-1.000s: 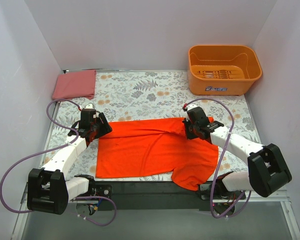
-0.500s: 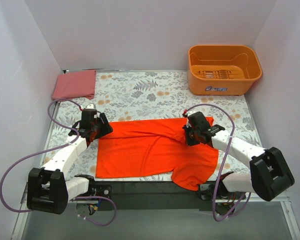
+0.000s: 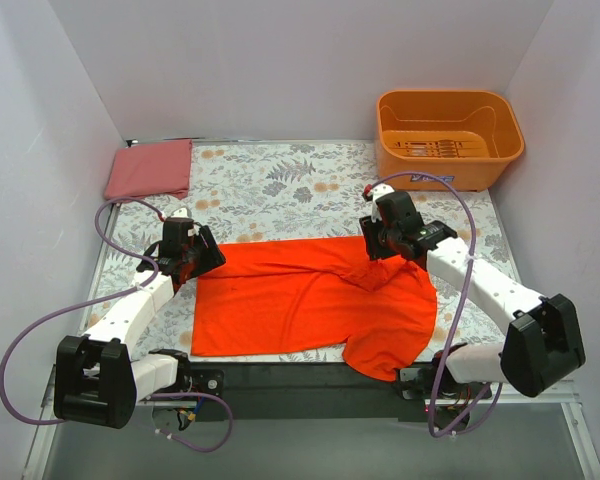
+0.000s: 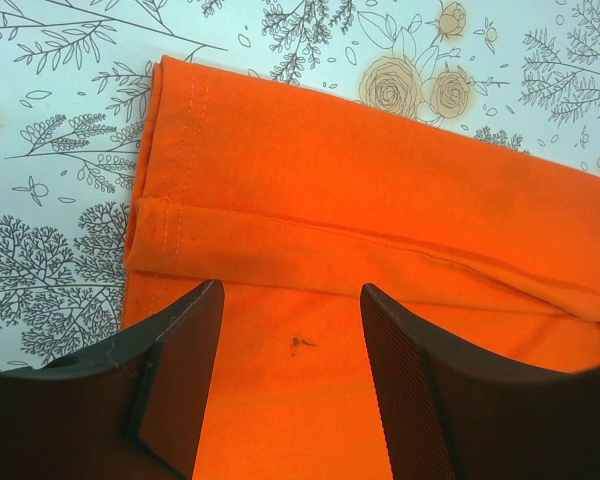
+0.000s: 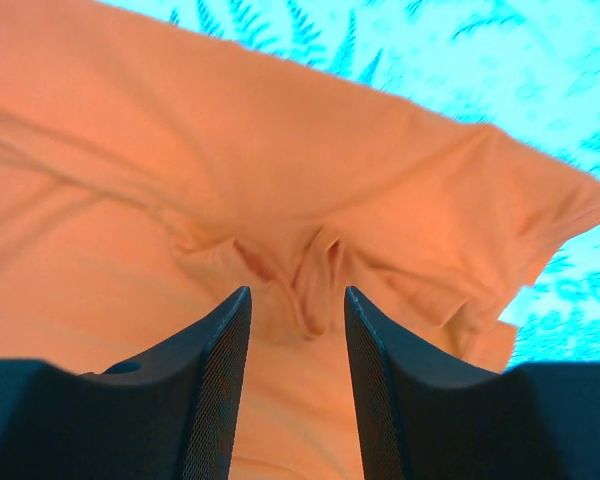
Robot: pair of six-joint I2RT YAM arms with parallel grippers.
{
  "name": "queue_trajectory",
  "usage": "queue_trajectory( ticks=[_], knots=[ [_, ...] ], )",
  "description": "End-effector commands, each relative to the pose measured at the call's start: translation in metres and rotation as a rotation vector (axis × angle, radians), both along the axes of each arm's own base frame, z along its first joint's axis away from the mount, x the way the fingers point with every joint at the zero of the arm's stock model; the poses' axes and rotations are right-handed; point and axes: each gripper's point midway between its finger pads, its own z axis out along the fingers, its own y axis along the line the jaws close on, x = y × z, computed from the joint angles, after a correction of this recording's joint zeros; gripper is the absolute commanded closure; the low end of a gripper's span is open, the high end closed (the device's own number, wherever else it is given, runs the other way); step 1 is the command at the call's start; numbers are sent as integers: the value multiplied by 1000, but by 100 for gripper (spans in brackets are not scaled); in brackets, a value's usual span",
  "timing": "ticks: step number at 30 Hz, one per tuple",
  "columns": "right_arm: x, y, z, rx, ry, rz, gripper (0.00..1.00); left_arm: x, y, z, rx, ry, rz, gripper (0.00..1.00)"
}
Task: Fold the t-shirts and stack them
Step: Fold the tshirt
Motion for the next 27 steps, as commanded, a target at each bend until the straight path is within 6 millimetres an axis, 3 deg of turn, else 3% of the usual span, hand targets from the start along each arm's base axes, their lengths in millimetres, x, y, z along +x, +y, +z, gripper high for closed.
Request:
queue_trajectory(
  ticks=[1,8,20,23,27],
  knots=[
    [24,-12,6,-92,-37,7,51,1,-2,3,4,-19,-17,44],
    [45,-7,-19,-141,34,2,55,1,-3,3,3,-19,-21,44],
    [38,-5,-60,-149,152,-39,62,1,-5,4,-2,-21,-30,44],
    [36,-9,-66,-160,159,-57,66,1,-5,5,-1,-24,-31,44],
    [30,-14,-64,-160,153,-81,84,1,-5,5,-2,-26,-31,44]
  ],
)
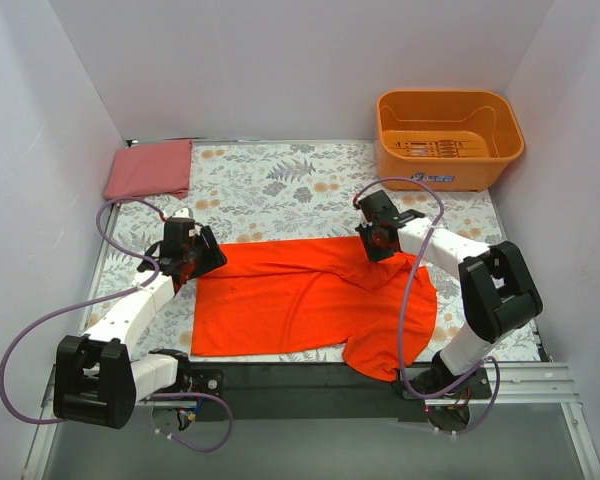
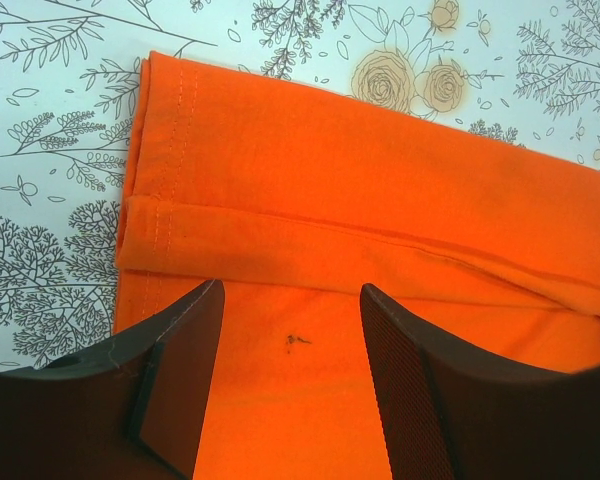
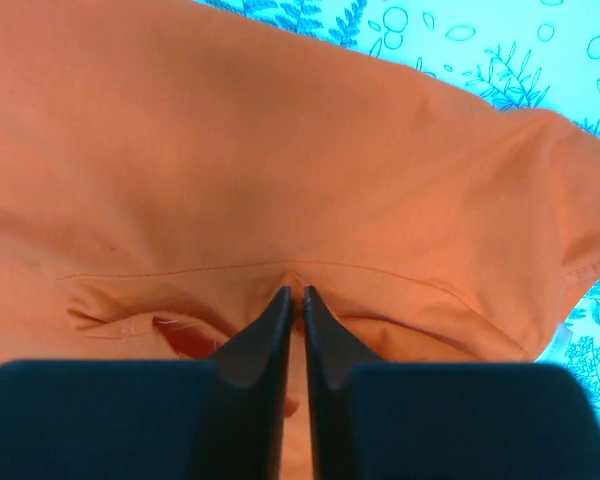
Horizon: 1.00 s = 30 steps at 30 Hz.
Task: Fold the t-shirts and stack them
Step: Fold the tshirt
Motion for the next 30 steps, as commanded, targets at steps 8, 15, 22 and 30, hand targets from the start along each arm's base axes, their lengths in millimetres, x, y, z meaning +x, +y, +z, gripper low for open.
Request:
queue_trajectory(
  ticks=[8,15,22,30],
  knots=[
    [-27,-22,16,14,-50,-91,99,2,-2,6,3,-28,-19,44],
    [-58,-30,18,68,-17,-151,99,1,-2,5,3,-26,-21,44],
    [-94,-35,5,119,51,-188,99,0,-2,3,8,-21,-21,45],
    [-123,-39,-5,158,103,-199,99,0,-2,1,11,-12,-22,45]
  ],
)
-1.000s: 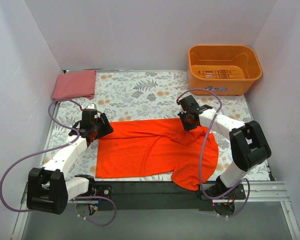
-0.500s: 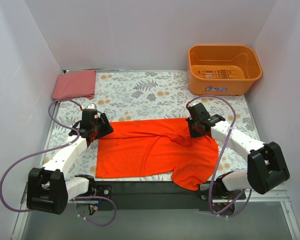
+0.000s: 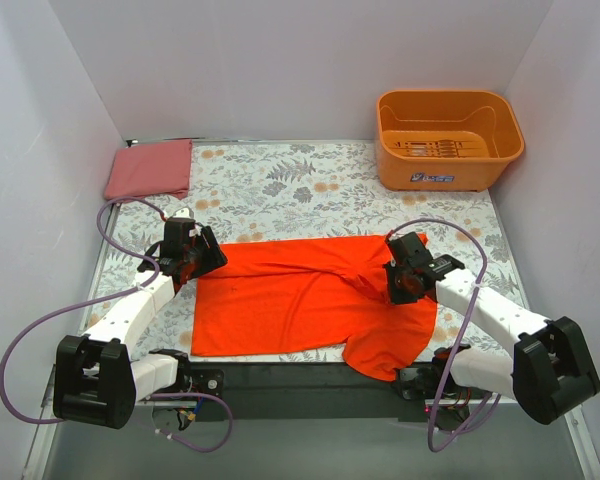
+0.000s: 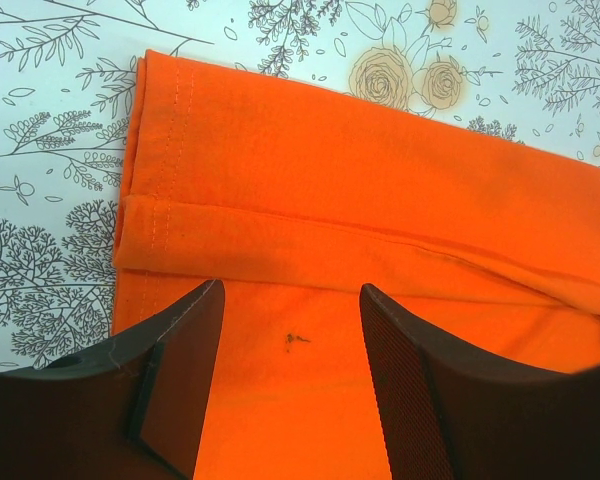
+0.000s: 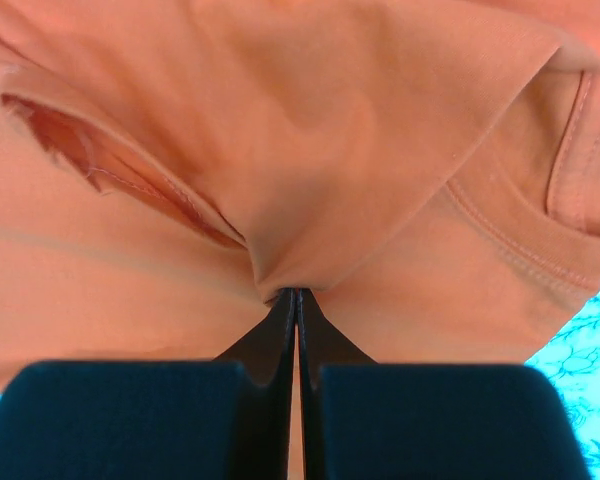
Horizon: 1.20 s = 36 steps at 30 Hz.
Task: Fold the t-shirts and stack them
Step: Fold the tshirt
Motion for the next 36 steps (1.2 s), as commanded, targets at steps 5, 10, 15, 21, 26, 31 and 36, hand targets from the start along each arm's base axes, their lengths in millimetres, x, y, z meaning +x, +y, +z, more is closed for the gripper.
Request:
queue_trajectory(
  ticks=[5,10,15,21,26,31,36],
  knots=[
    [-18,-10,-9,-7,29,-43,96,1,0,1,14,-12,-12,45],
    [-10,-16,-5,-41,-2,-63,92,0,-1,0,14,-10,-14,45],
    [-9,-17,-2,-52,1,-56,78,1,2,2,22,-16,-3,45],
    [16,17,36,80,-103,85,64,1,7,0,33,-6,40,45],
    [41,68,76,251,-227,299,63,-1,30,-6,102,45,181,45],
    [62,126,90,369,-273,524,56,3,44,-3,112,48,257,45],
    [82,178,101,427,-318,671,41,4,52,5,124,7,285,44]
  ],
)
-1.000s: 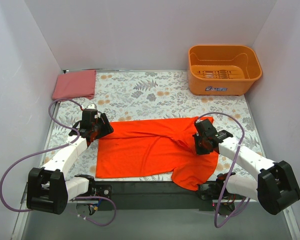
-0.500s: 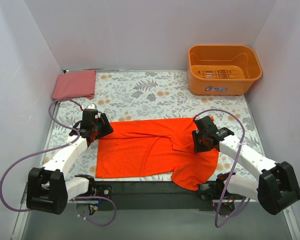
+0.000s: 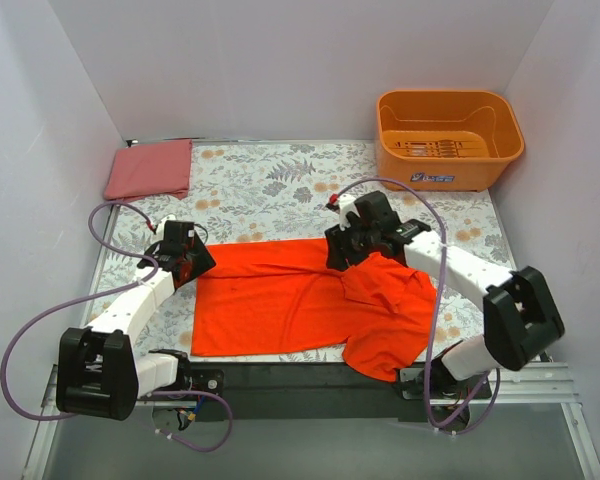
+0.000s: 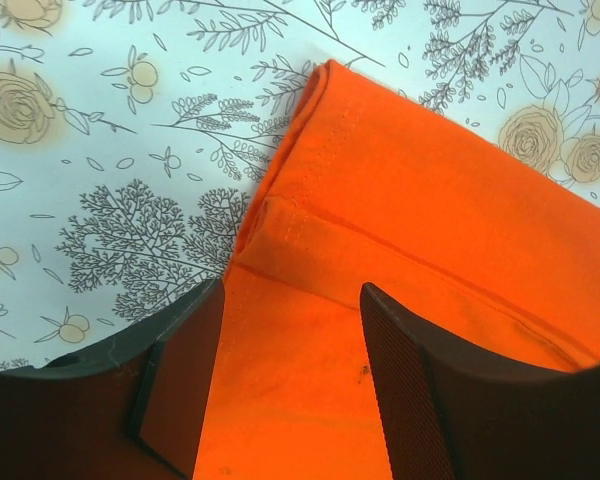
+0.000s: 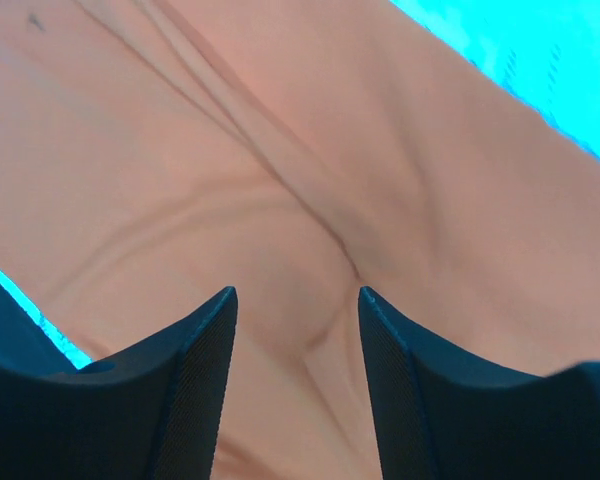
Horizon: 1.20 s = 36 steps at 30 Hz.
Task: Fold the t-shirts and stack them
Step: Fold the tshirt
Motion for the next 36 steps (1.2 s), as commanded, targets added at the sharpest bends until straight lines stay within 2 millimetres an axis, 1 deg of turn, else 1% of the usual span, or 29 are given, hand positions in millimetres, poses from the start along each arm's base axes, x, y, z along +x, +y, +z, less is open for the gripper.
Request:
queue_trajectory(
  ticks=[1,3,4,6,7,9,10,11,12,13,14,15,16,17,18,20,21,25,28,30,33,36],
  knots=[
    [18,51,21,106,-115,188,39,11,9,24,25,-89,46,43],
    [22,67,22,136,-124,238,38,12,10,29,28,-107,43,42],
    [25,78,16,134,-114,265,37,12,10,29,31,-108,42,41],
    [26,92,12,144,-108,310,36,13,10,31,31,-115,38,39],
    [28,103,5,138,-104,339,36,13,10,31,30,-116,37,38],
    [26,114,-1,143,-89,375,36,13,9,32,26,-120,31,36],
    [27,123,-8,141,-81,398,36,14,9,33,27,-125,28,36],
    [26,127,-10,143,-74,411,36,13,8,32,25,-124,28,35],
    [24,133,-21,136,-54,426,36,13,8,33,23,-126,27,35],
    [24,136,-23,137,-49,435,36,14,8,33,22,-128,25,35],
    [26,142,-20,148,-56,447,36,14,7,33,21,-126,23,35],
    [26,145,-23,147,-50,452,36,14,7,33,19,-127,22,35],
    [25,148,-31,143,-35,461,37,14,6,34,18,-130,19,35],
    [25,152,-30,152,-37,473,36,15,6,34,16,-131,18,35],
    [24,154,-37,147,-21,479,36,14,6,34,16,-129,15,35],
    [22,160,-38,157,-11,497,36,14,5,33,11,-128,11,35],
    [19,161,-42,157,2,506,36,14,4,34,11,-130,9,35],
    [9,165,-47,165,32,535,37,15,2,34,3,-130,-1,35],
    [2,164,-47,167,43,551,38,15,1,34,0,-129,-4,35],
    [-5,165,-41,181,43,570,40,15,1,34,-2,-130,-7,35],
    [-16,162,-38,185,50,590,41,15,0,34,-6,-131,-10,35],
    [-27,158,-40,186,74,614,43,15,0,34,-7,-131,-11,35]
  ],
)
